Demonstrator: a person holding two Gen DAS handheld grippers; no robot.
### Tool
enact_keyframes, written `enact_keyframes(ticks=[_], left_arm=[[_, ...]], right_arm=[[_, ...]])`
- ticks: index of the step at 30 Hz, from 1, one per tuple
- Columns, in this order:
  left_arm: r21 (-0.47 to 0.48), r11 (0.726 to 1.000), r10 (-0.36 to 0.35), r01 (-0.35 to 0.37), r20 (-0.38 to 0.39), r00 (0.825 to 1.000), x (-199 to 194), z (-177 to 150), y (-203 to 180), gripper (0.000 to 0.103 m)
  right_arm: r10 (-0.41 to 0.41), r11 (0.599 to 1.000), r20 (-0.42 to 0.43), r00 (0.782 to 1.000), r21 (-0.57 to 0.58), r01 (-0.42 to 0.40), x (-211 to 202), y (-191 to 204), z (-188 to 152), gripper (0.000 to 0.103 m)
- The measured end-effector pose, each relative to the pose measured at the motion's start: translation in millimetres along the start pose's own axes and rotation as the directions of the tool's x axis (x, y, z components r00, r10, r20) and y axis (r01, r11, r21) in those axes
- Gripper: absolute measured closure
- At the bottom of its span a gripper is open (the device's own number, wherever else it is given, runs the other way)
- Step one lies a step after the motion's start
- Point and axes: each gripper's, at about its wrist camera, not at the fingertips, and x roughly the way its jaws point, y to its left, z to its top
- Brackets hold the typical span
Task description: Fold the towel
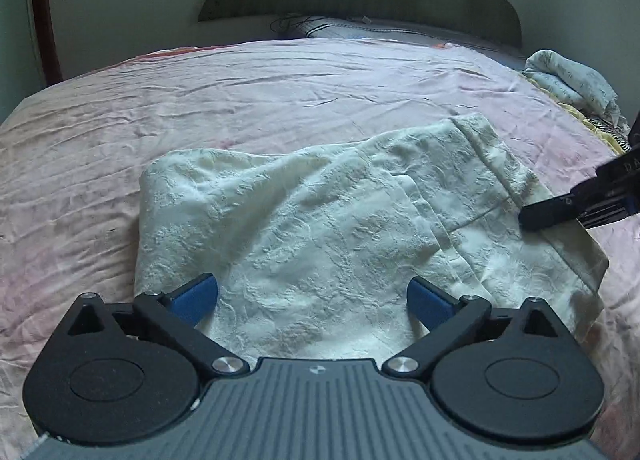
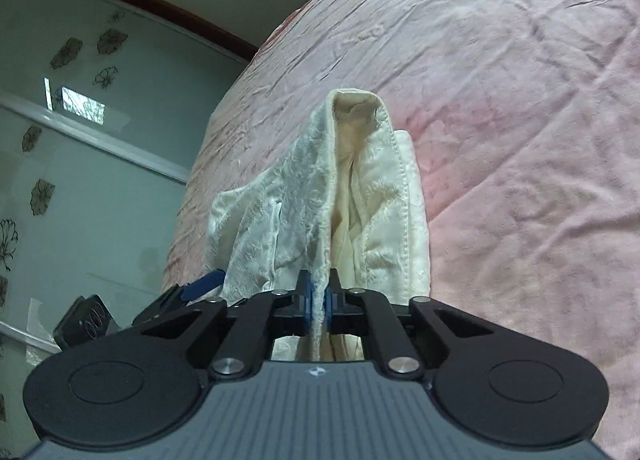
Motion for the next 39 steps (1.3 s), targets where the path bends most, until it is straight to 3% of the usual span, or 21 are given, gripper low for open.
enact_keyframes(ticks=[5, 7, 9, 12, 13, 16, 18, 22, 24, 25, 26, 28, 29, 31, 32, 33, 36, 38, 39], left_arm=[[-0.101, 0.994, -0.050, 0.049, -0.005, 0.999, -9.5, -1.6, 10.5, 0.000], [-0.119, 0.992, -0.046, 0.041, -0.041, 0.998, 4.3, -13.0, 13.0, 0.000], [-0.086, 0.996, -0.024, 0.024, 0.003, 1.000, 3.6, -19.0, 9.8, 0.000], [-0.108, 0.993, -0.043, 0.037, -0.049, 0.998, -5.4, -5.9, 13.6, 0.006], [-0.117, 0.991, -0.061, 0.058, -0.025, 0.998, -14.3, -0.9, 17.1, 0.008], [-0.091, 0.990, -0.099, 0.110, 0.122, 0.988, -39.4, 19.7, 28.6, 0.002], [-0.091, 0.990, -0.092, 0.107, 0.151, 0.984, -31.9, 40.2, 35.6, 0.000], [-0.187, 0.977, -0.100, 0.107, 0.049, 0.994, 26.1, 78.4, 53.2, 0.001], [-0.230, 0.970, -0.088, 0.084, -0.007, 0.996, 57.6, 83.4, 62.2, 0.001], [-0.252, 0.965, -0.079, 0.065, -0.045, 0.996, 71.0, 80.7, 68.0, 0.002], [-0.272, 0.960, -0.083, 0.065, -0.056, 0.995, 79.9, 75.9, 73.9, 0.001], [-0.247, 0.967, -0.066, 0.063, -0.006, 0.998, 82.8, 67.8, 72.6, 0.000], [-0.226, 0.973, -0.053, 0.055, 0.014, 0.999, 82.5, 64.3, 69.0, 0.000], [-0.162, 0.986, -0.027, 0.040, 0.080, 0.996, 84.1, 54.5, 63.0, 0.000], [-0.167, 0.985, -0.025, 0.040, 0.090, 0.996, 85.2, 55.0, 63.6, 0.000], [-0.182, 0.982, -0.025, 0.042, 0.096, 0.995, 85.7, 55.7, 65.6, 0.000], [-0.151, 0.988, -0.006, 0.017, 0.076, 0.997, 85.7, 58.8, 60.6, 0.000], [-0.168, 0.986, 0.037, -0.023, 0.081, 0.996, 73.1, 58.0, 59.5, 0.009], [-0.189, 0.981, 0.050, -0.031, 0.098, 0.994, 59.9, 55.4, 59.5, 0.008]], right_arm=[[-0.088, 0.987, -0.005, 0.996, -0.137, 0.087, -12.1, 15.4, -0.9, 0.097], [-0.107, 0.989, -0.030, 0.994, -0.107, 0.104, -4.6, 1.2, -1.1, 0.097], [-0.106, 0.992, -0.041, 0.994, -0.074, 0.102, 3.4, -9.2, -3.3, 0.097], [-0.093, 0.996, -0.022, 0.995, -0.018, 0.093, -7.5, -9.1, -4.1, 0.090], [-0.098, 0.995, -0.008, 0.995, -0.007, 0.098, -16.4, -6.5, -5.3, 0.089], [-0.096, 0.995, 0.124, 0.988, -0.020, 0.099, -51.5, 8.3, -13.4, 0.084], [-0.040, 0.998, 0.167, 0.985, -0.046, 0.048, -59.2, 22.8, -10.7, 0.082], [0.057, 0.998, 0.180, 0.982, -0.014, -0.055, -31.0, 44.3, 19.2, 0.062], [0.064, 0.997, 0.187, 0.980, 0.032, -0.071, -4.8, 46.4, 36.7, 0.044], [0.048, 0.996, 0.183, 0.982, 0.066, -0.061, 8.1, 42.4, 43.7, 0.043], [0.008, 0.994, 0.165, 0.986, 0.110, -0.027, 21.2, 35.6, 48.6, 0.044], [-0.079, 0.976, 0.114, 0.990, 0.209, 0.054, 42.5, 12.8, 47.0, 0.046], [-0.060, 0.972, 0.129, 0.990, 0.233, 0.029, 44.7, 1.9, 42.6, 0.050], [-0.038, 0.960, 0.148, 0.988, 0.281, -0.005, 37.2, -13.5, 33.4, 0.068], [-0.051, 0.954, 0.147, 0.988, 0.299, 0.005, 34.3, -20.3, 29.1, 0.082], [-0.048, 0.952, 0.152, 0.987, 0.306, -0.001, 34.6, -26.5, 25.4, 0.089], [-0.029, 0.947, 0.171, 0.985, 0.319, -0.027, 34.4, -33.7, 20.5, 0.092], [-0.072, 0.954, 0.160, 0.984, 0.298, 0.021, 26.5, -21.4, 19.0, 0.088], [-0.101, 0.964, 0.167, 0.981, 0.262, 0.054, 19.0, -10.1, 15.1, 0.086]])
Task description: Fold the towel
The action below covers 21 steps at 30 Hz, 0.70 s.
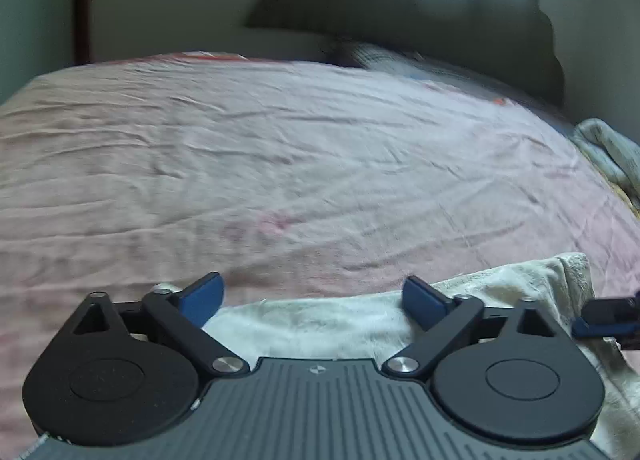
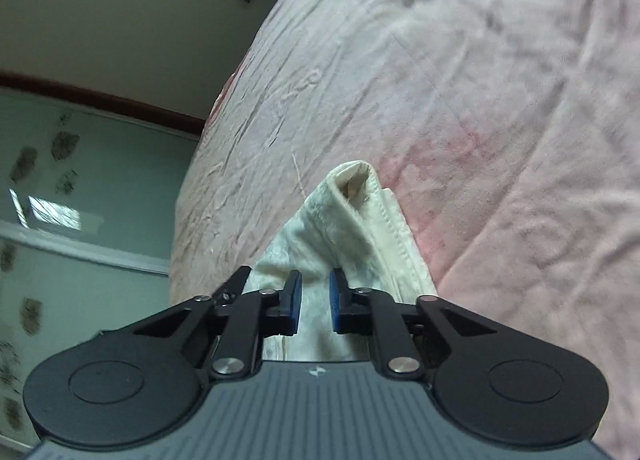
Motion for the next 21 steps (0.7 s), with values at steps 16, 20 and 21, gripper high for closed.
enact_keyframes(ticks=[16, 20, 21], left_arm=[[0.103, 0.990, -0.096, 0.096, -0.004, 0.995, -74.5, -88.7, -39.9, 0.000], [0.062, 0.998, -0.014, 0.019, -0.081, 0.997, -84.9, -77.2, -40.7, 0.002], [0.058, 0.998, 0.012, -0.007, -0.089, 0.996, -93.3, -77.7, -40.0, 0.002]], right_arm=[[0.085, 0.980, 0.018, 0.996, -0.181, -0.080, -53.5, -23.1, -86.2, 0.039], [-0.005, 0.976, 0.029, 1.000, -0.215, 0.011, -60.2, -0.2, -88.4, 0.038], [-0.026, 0.970, 0.055, 0.998, -0.238, 0.038, -64.9, 10.6, -91.7, 0.036]])
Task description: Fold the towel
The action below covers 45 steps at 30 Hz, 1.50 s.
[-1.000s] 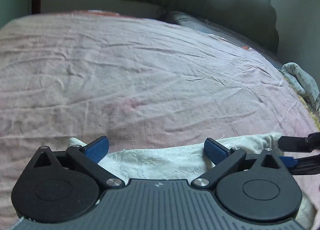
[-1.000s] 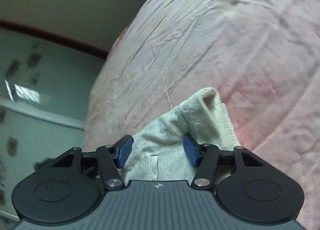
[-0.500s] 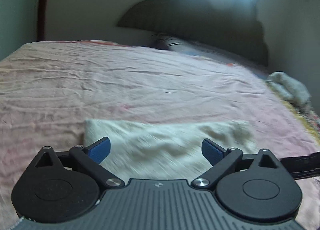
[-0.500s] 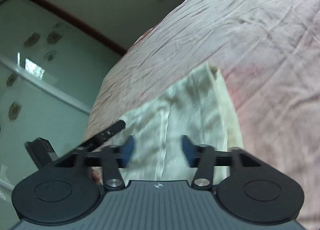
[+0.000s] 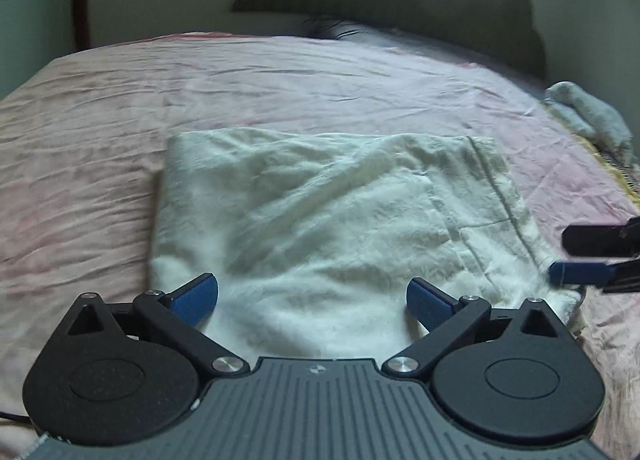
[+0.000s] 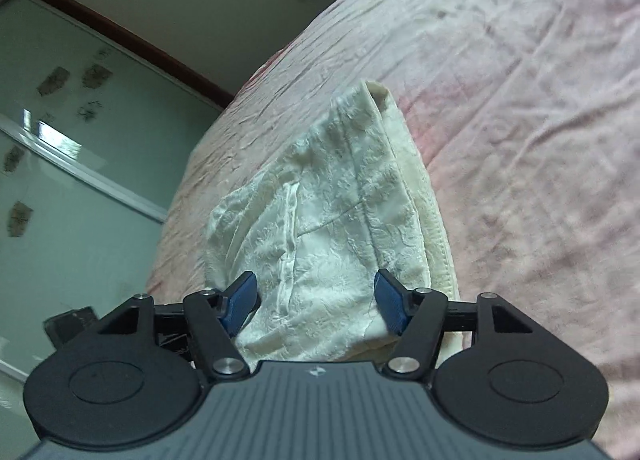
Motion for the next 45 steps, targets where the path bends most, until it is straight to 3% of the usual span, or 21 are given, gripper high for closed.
enact_keyframes(ticks=[4, 8, 10, 14, 16, 23, 26, 29, 30, 31, 34, 36, 39, 42, 45], left_arm=[[-0.046, 0.999, 0.019, -0.020, -0.022, 1.000, -22.0, -13.5, 1.0, 0.001], [-0.035, 0.999, 0.035, -0.036, -0.011, 0.999, -14.5, -28.6, -1.7, 0.000], [-0.030, 0.999, 0.043, -0.043, 0.000, 0.999, -13.0, -29.5, -2.1, 0.000], [-0.023, 0.999, 0.049, -0.049, -0.006, 0.999, -10.5, -26.2, -1.6, 0.000], [-0.037, 0.998, 0.051, -0.052, -0.027, 0.998, -14.9, -23.0, -0.9, 0.000], [-0.028, 0.998, 0.052, -0.053, -0.021, 0.998, -24.9, -32.2, -3.5, 0.000], [-0.042, 0.999, 0.027, -0.027, -0.010, 1.000, -19.8, -35.9, 1.0, 0.000], [-0.028, 1.000, 0.013, -0.012, 0.034, 0.999, -17.3, -40.5, 5.1, 0.001], [-0.043, 0.999, -0.011, 0.012, 0.015, 1.000, -20.9, -36.6, 8.1, 0.000], [-0.075, 0.996, -0.051, 0.051, 0.001, 0.999, -26.9, -32.1, 14.4, 0.005], [-0.223, 0.955, -0.183, 0.195, 0.075, 0.980, -52.6, -23.1, 49.1, 0.005], [-0.279, 0.935, -0.201, 0.220, 0.094, 0.975, -55.5, -15.1, 70.2, 0.003], [-0.345, 0.913, -0.219, 0.216, 0.032, 0.975, -35.2, -5.4, 90.8, 0.004], [-0.475, 0.824, -0.360, 0.310, -0.015, 0.933, -5.6, -6.5, 107.3, 0.008], [-0.528, 0.767, -0.405, 0.365, 0.042, 0.913, 3.3, -7.8, 116.9, 0.007]], right_arm=[[0.030, 0.992, 0.030, 0.999, -0.127, -0.025, -8.9, 34.5, -13.8, 0.036], [-0.110, 0.968, 0.014, 0.994, -0.224, 0.110, 18.3, 32.3, -33.1, 0.036], [-0.063, 0.971, 0.046, 0.997, -0.229, 0.072, 17.1, 19.1, -40.6, 0.036], [-0.032, 0.988, 0.029, 0.999, -0.153, 0.036, 10.9, 11.3, -33.9, 0.036], [-0.056, 0.990, 0.025, 0.998, -0.125, 0.058, 3.2, 19.0, -29.1, 0.036], [-0.135, 0.958, 0.051, 0.990, -0.250, 0.143, -1.1, 46.6, -41.0, 0.034], [-0.156, 0.948, 0.015, 0.988, -0.279, 0.154, 14.7, 36.9, -48.1, 0.035], [-0.128, 0.948, 0.025, 0.991, -0.290, 0.130, 18.9, 30.3, -52.9, 0.035], [-0.144, 0.944, 0.014, 0.990, -0.300, 0.141, 18.9, 34.3, -51.4, 0.035], [-0.155, 0.939, -0.004, 0.988, -0.310, 0.146, 17.7, 38.7, -48.4, 0.034], [-0.031, 0.981, -0.012, 0.999, -0.194, 0.028, -8.5, 28.2, -27.2, 0.034], [0.039, 0.994, 0.025, 0.999, -0.099, -0.036, -25.5, 7.1, -9.0, 0.034], [0.006, 1.000, 0.026, 1.000, -0.012, -0.006, -25.9, -27.0, 17.8, 0.032], [0.032, 0.996, -0.066, 0.997, 0.085, -0.027, -6.8, -58.4, 35.4, 0.032], [0.124, 0.984, -0.130, 0.984, 0.144, -0.105, 11.0, -70.5, 37.0, 0.032]])
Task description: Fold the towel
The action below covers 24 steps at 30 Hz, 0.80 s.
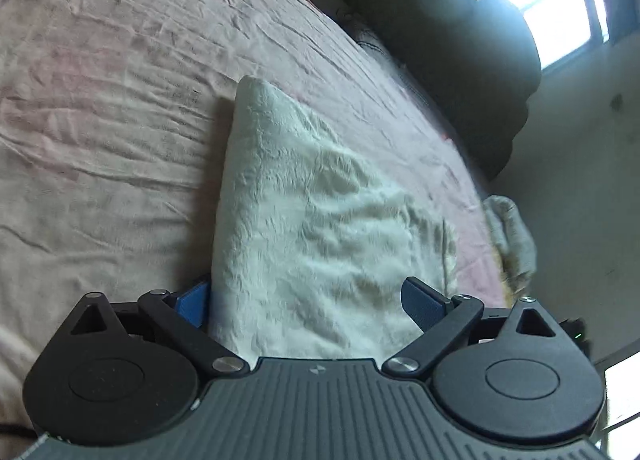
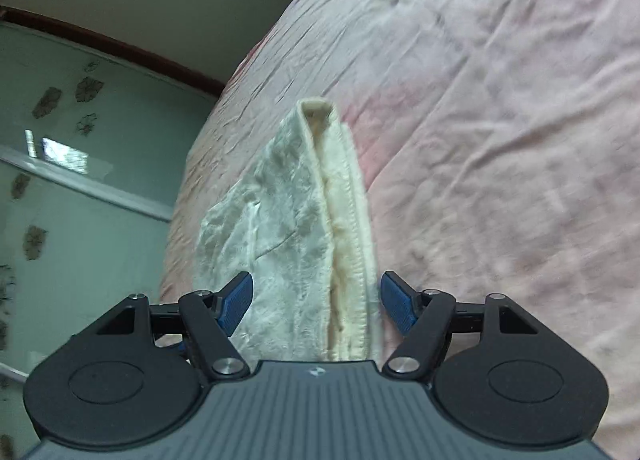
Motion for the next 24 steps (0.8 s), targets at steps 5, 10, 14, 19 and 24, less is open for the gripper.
enact_keyframes(ticks=[5, 10, 14, 19, 24], left_arm=[[-0.004, 0.993, 0.117, -0.117, 0.011, 0.993, 3.4, 5.4, 2.1, 0.084], [0.100, 0.981, 0.160, -0.166, 0.061, 0.985, -4.6, 1.1, -17.0, 0.096], [0.227, 0.952, 0.193, -0.206, 0.077, 0.978, -6.6, -2.5, -33.3, 0.095], [0.181, 0.962, 0.199, -0.203, 0.037, 0.979, 7.3, 3.3, -11.1, 0.085], [0.174, 0.936, 0.283, -0.305, 0.138, 0.949, -26.8, 1.7, -16.9, 0.054]], right_arm=[[-0.010, 0.999, -0.026, 1.000, -0.035, 0.009, 15.3, 5.2, 1.0, 0.045], [-0.107, 0.976, -0.044, 0.993, -0.197, 0.096, 16.9, 28.6, 1.3, 0.082], [-0.198, 0.911, -0.033, 0.980, -0.375, 0.171, 16.9, 56.6, -2.4, 0.083], [-0.151, 0.959, -0.066, 0.986, -0.252, 0.130, 25.3, 25.0, 5.6, 0.078], [-0.165, 0.976, 0.042, 0.985, -0.135, 0.169, -8.5, 14.8, -5.2, 0.060]])
